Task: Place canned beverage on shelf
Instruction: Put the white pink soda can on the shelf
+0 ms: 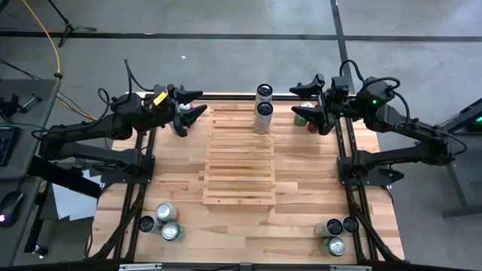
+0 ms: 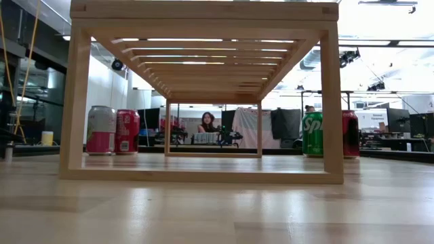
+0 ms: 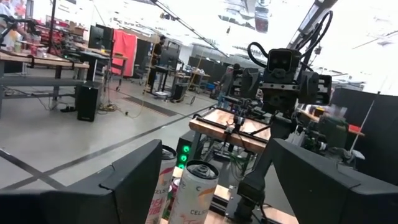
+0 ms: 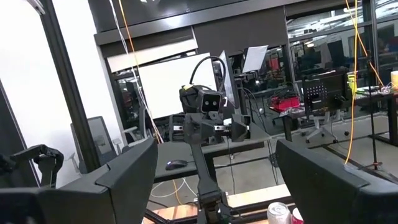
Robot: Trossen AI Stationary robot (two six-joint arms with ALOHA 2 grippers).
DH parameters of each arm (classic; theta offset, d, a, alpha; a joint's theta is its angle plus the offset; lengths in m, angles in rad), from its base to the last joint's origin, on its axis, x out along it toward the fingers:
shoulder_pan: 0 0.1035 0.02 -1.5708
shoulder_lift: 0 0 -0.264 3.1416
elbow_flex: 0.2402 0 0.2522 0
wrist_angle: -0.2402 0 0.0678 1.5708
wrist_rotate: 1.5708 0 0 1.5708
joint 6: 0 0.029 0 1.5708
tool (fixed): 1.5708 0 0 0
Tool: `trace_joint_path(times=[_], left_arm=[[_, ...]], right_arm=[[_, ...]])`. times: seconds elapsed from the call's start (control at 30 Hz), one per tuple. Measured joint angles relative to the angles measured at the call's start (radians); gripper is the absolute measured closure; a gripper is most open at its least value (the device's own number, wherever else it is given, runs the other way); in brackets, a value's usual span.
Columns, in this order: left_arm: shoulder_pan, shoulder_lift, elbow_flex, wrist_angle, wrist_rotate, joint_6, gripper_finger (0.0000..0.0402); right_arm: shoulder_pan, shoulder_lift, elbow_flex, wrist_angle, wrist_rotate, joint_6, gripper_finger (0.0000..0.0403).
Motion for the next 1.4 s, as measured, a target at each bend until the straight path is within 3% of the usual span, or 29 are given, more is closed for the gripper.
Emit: trace_joint_path(times=[0.07, 0.13, 0.3, 0.43, 0.57, 0.77, 1.0, 1.2, 1.4], left_arm=[[0.0, 0.0, 0.009, -0.032, 0.002, -0.04, 0.0108], [0.0, 0.001, 0.07, -0.191, 0.039, -0.097, 0.0108], [-0.054, 0.063, 0.369, -0.896, 0.105, -0.252, 0.0108], [-0.193, 0.164, 0.552, -1.379, 0.115, -0.494, 0.0108], [-0.406, 0.241, 0.578, -1.637, 0.117, -0.773, 0.0108], [-0.715, 0.349, 0.55, -1.658, 0.153, -1.156, 0.0108], [-0.963, 0.465, 0.541, -1.663, 0.212, -1.633, 0.0108], [-1.109, 0.554, 0.541, -1.599, 0.305, -1.939, 0.0108], [-1.177, 0.617, 0.541, -1.541, 0.33, -2.078, 0.0108]], right_arm=[[0.0, 0.0, 0.0, -0.002, 0.0, 0.0, 0.0091], [0.0, 0.0, 0.0, -0.002, 0.0, -0.001, 0.0091], [0.0, 0.0, 0.0, -0.017, 0.0, -0.02, 0.0091], [0.0, 0.0, 0.0, -0.047, 0.0, -0.021, 0.0091], [0.0, 0.0, 0.0, -0.089, 0.001, -0.036, 0.0091], [0.0, 0.0, 0.0, -0.13, 0.003, -0.049, 0.0091], [0.0, 0.0, 0.0, -0.178, 0.007, -0.102, 0.0091], [0.0, 0.0, 0.0, -0.245, 0.054, -0.148, 0.0091], [-0.001, 0.0, 0.0, -0.286, 0.078, -0.167, 0.0091]])
